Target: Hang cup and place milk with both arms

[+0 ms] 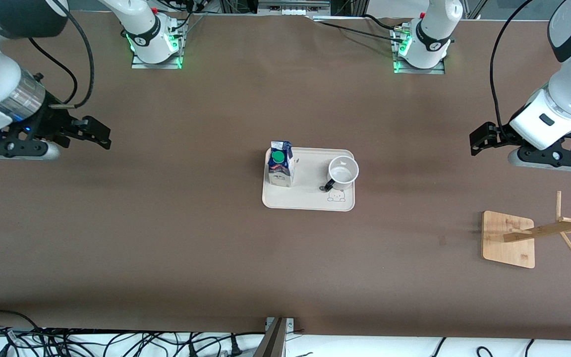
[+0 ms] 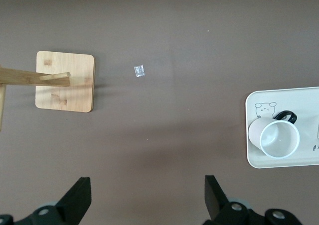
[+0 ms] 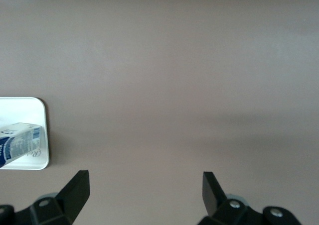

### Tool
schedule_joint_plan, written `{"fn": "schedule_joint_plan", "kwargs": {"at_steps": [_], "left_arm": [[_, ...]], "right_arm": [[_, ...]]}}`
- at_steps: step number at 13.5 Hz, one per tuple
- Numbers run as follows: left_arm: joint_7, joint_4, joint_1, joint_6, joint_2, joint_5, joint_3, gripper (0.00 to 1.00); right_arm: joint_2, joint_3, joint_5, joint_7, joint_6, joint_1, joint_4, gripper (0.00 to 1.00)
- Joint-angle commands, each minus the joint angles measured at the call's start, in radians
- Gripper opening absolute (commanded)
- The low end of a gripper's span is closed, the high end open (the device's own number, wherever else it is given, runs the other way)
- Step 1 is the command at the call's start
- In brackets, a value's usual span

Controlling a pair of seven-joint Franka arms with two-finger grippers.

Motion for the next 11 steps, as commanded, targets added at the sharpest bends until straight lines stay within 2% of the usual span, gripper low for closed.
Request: {"fn": "schedule_joint_plan", "kwargs": {"at_steps": [1,5,8,11], "left_arm": [[0.005,0.032,-0.006,-0.008,0.017,0.014,0.002,1.00],[0.005,0.032,-0.006,-0.008,0.017,0.016,0.002,1.00],[0.005,0.032,-0.006,-0.008,0.017,0.014,0.002,1.00],[0.005,0.032,-0.006,-0.008,0.017,0.014,0.002,1.00]], "right_arm": [[0.106,0.002,-0.008,-0.009,0.005,0.008,0.011,1.00],[0.129,0.004,0.001,0.065,0.034,0.127,0.012,1.00],[0.189,0.004,0.014,0.307,0.180,0.321,0.014,1.00],[0.307,0.004,0.073,0.528,0.284,0.449,0.104,1.00]]}}
